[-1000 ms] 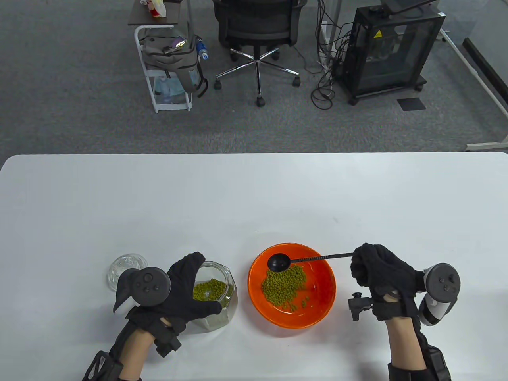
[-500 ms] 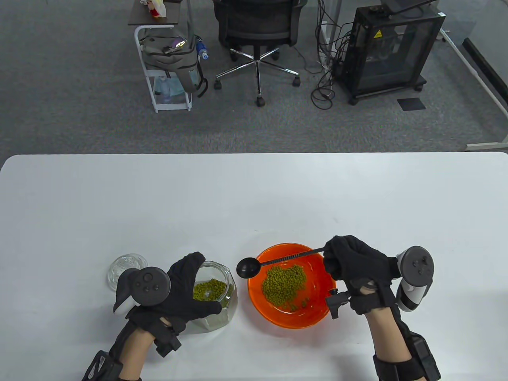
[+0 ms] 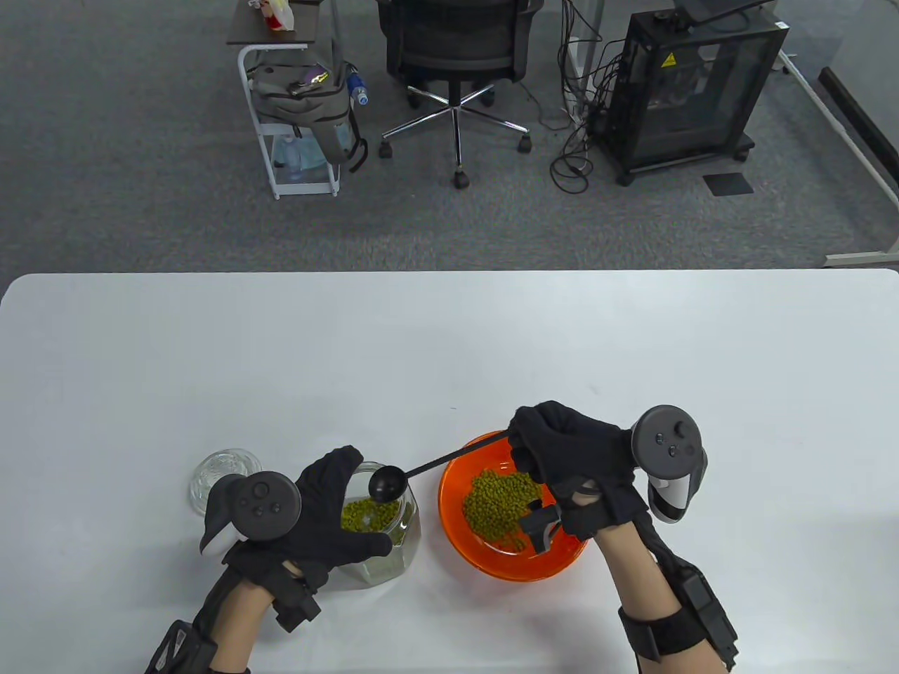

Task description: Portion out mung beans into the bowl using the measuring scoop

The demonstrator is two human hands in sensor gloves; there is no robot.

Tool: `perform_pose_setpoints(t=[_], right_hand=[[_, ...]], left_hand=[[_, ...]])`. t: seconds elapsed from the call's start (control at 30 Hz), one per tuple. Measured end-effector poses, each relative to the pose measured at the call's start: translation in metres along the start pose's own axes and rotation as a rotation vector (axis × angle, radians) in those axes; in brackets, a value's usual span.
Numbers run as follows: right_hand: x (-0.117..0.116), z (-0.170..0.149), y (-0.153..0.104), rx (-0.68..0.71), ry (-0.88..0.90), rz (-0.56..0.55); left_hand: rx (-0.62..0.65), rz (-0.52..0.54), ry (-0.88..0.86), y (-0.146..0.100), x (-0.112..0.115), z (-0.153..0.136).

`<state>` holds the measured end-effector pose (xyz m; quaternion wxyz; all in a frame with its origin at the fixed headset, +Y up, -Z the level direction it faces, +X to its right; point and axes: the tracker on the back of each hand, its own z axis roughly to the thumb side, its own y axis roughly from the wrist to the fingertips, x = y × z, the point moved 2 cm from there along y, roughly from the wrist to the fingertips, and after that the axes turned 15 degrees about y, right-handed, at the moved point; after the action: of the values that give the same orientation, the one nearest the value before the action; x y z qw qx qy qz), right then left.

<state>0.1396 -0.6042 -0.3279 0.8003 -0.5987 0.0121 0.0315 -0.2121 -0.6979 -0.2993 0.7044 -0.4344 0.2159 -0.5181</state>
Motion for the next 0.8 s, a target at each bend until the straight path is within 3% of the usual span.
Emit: perform_pose_setpoints(t=[0.37,0.8], right_hand=[[-0.056,0.016,0.01,0.05,-0.227,0.13],[-0.148,0.049,-0.008,0.308,-0.701,0.271]], left_hand=[[0.003,-0.002,0.0,0.0,0.0,0.0],[0.001,0.001,-0.004,0.0,-0.001,0.0]])
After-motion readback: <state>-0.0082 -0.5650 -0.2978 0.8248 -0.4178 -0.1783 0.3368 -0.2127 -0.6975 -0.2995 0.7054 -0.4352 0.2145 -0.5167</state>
